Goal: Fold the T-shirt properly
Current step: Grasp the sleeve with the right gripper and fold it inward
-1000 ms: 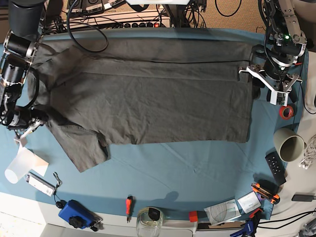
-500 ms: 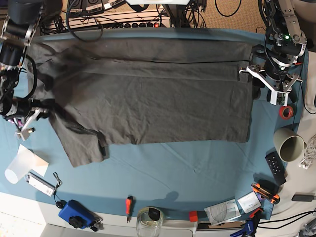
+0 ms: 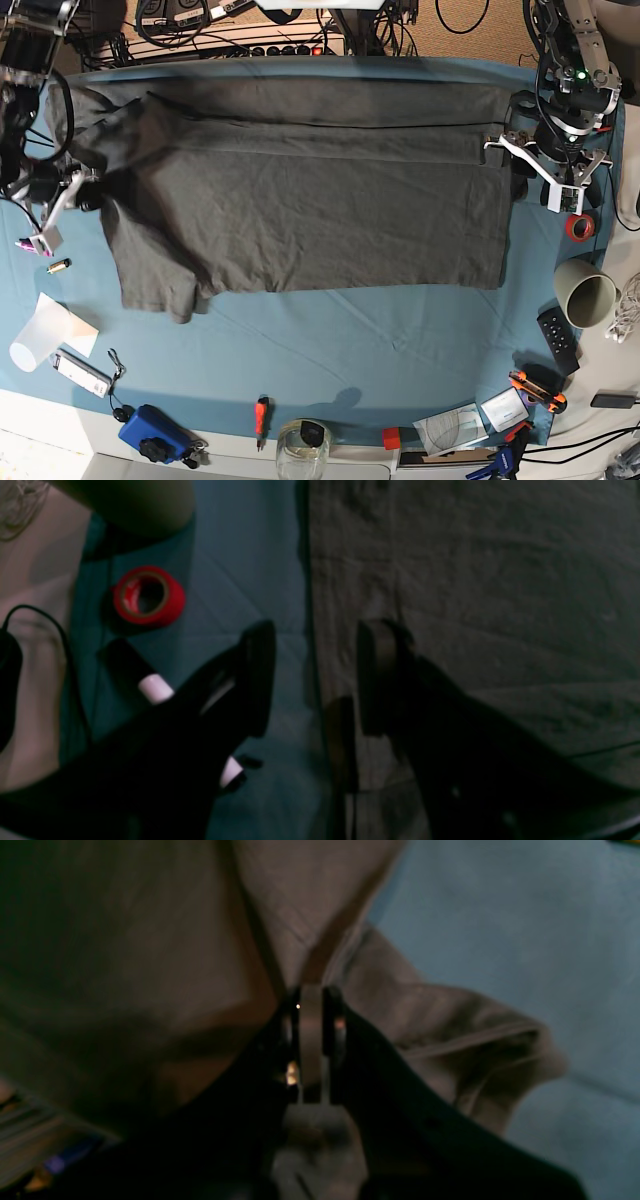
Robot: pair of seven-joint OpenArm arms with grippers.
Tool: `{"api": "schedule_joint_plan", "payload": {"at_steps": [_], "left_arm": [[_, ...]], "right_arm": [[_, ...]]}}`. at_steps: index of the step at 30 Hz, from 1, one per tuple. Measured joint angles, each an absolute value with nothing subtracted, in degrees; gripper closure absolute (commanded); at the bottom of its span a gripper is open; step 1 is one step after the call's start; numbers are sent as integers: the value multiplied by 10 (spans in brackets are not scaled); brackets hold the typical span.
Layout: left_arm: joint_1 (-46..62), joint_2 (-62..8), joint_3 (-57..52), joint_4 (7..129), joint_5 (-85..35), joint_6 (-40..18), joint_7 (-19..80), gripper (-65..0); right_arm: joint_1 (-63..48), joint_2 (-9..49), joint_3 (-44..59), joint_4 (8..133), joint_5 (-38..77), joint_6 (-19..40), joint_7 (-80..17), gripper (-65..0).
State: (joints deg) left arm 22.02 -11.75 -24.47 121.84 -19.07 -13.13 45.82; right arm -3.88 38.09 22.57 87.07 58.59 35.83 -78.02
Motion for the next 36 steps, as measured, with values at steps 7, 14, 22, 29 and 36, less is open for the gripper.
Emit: {"api": "schedule_joint_plan", "payload": {"at_steps": [7,14,22,29,36], "left_arm": [[220,-118,-245,1218,-190,-131,458,-269],[220,-118,-245,1218,-190,-131,458,-269],[220,-118,-245,1218,-190,-131,458,-269],[220,-118,-245,1218,-190,-131,458,-269],[220,-118,-244,1218,-190,-131,458,-269]], "right_arm": [[-73,381,259,885,624,386,-804,0],[-73,381,259,885,625,386,-806,-175],[-33,379,307,884,636,386,-811,-190],[52,382,376,868,521,366,-712,-190],[135,379,333,688,497,363,-684,-190]]}}
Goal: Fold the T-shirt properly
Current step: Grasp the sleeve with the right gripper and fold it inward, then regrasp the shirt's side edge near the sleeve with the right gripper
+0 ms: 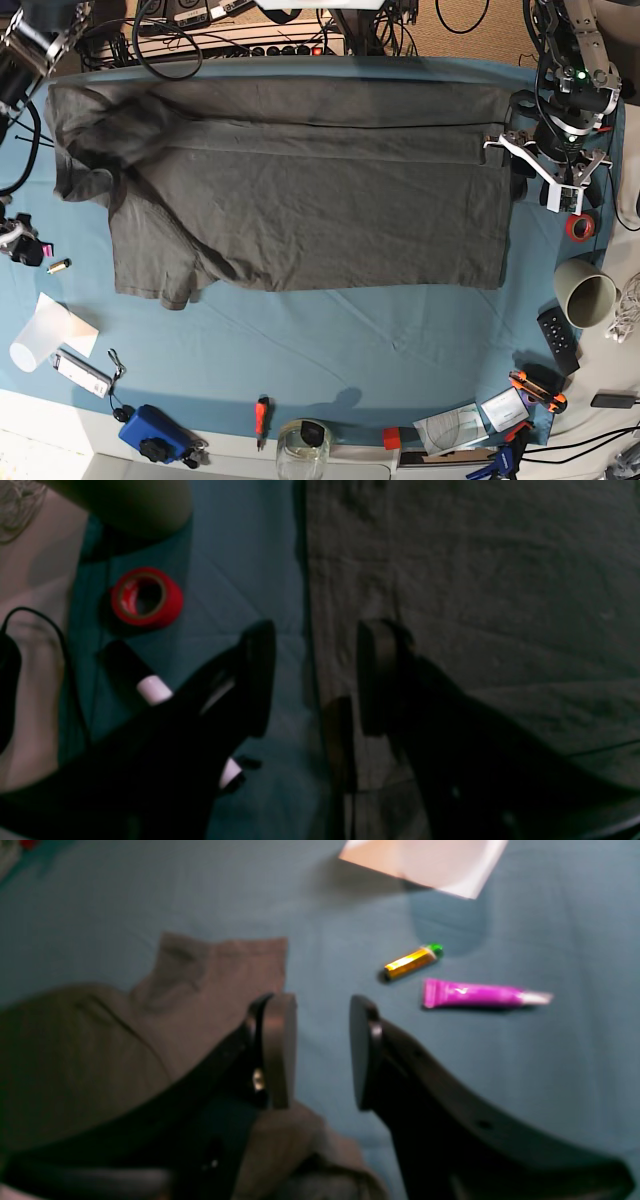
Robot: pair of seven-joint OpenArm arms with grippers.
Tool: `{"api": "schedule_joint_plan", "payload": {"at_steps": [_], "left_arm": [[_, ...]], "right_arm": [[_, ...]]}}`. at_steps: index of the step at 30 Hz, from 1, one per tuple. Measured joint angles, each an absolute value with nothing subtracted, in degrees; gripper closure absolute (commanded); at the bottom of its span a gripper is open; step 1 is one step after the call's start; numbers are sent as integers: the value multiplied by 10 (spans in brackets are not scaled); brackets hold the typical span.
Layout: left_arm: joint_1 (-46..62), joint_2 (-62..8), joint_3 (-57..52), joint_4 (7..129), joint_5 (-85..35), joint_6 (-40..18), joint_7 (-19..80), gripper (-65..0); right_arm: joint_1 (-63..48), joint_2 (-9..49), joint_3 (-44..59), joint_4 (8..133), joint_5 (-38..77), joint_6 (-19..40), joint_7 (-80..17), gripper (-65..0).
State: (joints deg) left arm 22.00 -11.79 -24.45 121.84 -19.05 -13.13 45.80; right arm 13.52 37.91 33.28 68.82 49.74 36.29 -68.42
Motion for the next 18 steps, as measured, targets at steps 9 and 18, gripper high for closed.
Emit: {"api": "schedule_joint_plan", "payload": {"at_steps": [9,18], "left_arm": [[220,-118,-245,1218,-190,-131,458,-269],[220,-118,-245,1218,-190,-131,458,-269]], "right_arm": [[253,378,193,483,493,395,-650,-192],[298,317,161,441,323,335,-531,-234]]}}
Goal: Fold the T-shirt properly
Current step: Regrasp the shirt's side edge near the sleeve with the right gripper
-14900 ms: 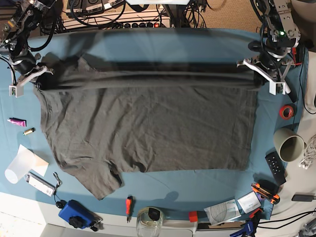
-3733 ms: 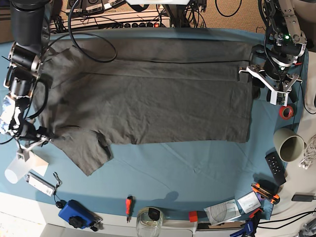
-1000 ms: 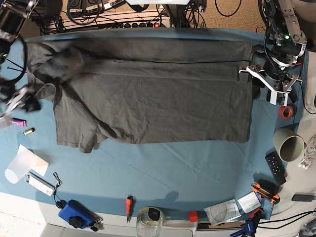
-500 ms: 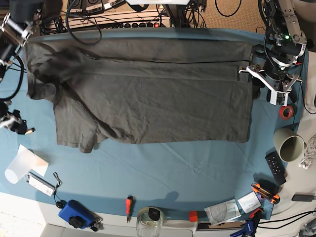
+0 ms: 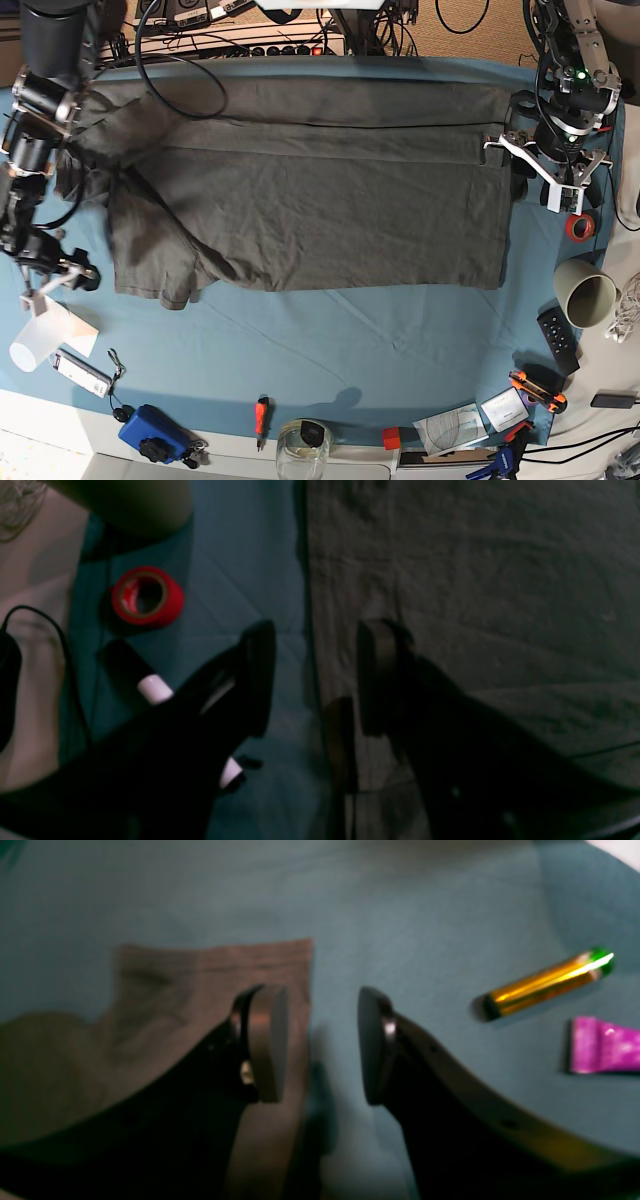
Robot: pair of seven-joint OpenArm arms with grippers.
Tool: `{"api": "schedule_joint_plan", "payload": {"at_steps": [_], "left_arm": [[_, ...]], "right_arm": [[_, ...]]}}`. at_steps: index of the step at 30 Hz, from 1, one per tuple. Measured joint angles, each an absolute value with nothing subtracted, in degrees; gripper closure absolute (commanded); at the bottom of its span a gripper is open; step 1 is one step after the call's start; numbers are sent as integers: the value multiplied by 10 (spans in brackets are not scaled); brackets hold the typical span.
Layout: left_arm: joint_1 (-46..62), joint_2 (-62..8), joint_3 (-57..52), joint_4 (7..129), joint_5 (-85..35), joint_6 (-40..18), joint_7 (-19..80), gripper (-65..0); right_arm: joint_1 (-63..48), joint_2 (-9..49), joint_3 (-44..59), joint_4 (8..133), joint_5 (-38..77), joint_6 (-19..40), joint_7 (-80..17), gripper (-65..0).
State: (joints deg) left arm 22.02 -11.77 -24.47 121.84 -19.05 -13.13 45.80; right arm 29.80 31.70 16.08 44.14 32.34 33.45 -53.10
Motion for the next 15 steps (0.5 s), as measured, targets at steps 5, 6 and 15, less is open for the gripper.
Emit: {"api": "schedule_joint_plan", "payload": {"at_steps": [5,6,15], "left_arm": [[220,-118,-245,1218,-190,-131,458,-269],[220,-118,-245,1218,-190,-131,458,-269],[220,-118,-245,1218,-189,-131,465,-269]], "right_arm": [[295,260,161,441,263,311,-527,-234],[295,252,161,441,265,300,-522,-234],[279,239,171,446,256,269,-498,-234]]}}
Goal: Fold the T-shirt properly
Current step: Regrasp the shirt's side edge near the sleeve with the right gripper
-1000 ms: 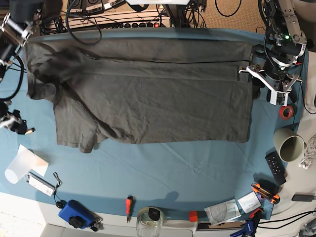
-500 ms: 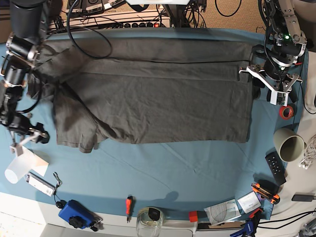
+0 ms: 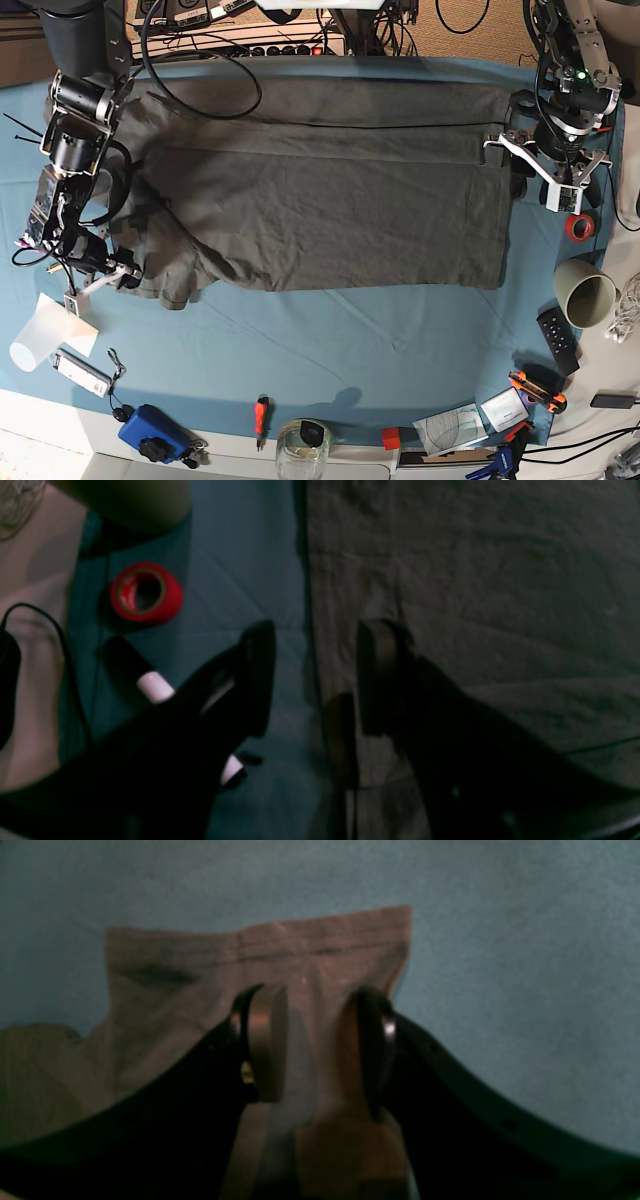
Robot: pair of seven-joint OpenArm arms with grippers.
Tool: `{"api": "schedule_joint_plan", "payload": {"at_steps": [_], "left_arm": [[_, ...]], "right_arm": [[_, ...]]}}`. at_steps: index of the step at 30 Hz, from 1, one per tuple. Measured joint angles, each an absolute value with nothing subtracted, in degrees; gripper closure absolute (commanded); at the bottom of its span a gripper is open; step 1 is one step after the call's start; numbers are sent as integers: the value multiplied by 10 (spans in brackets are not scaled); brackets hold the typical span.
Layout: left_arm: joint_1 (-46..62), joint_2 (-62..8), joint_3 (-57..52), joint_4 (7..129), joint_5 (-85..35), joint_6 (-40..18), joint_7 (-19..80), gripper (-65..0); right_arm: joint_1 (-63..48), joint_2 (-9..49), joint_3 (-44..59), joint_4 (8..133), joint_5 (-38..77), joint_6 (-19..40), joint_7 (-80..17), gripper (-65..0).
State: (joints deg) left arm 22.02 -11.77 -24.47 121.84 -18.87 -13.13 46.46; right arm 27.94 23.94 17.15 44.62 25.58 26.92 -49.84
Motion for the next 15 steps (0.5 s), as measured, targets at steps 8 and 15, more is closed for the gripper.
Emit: {"api": "schedule_joint_plan", "payload": {"at_steps": [8,15], "left_arm": [[220,-118,-245,1218,-189,-131,465,-269],[220,-118,-245,1218,-189,-131,464,-269]], "right_arm": [[265,279,260,440,337,360,-558,-234],[263,293,336,441,295,359,-542,-234]]}}
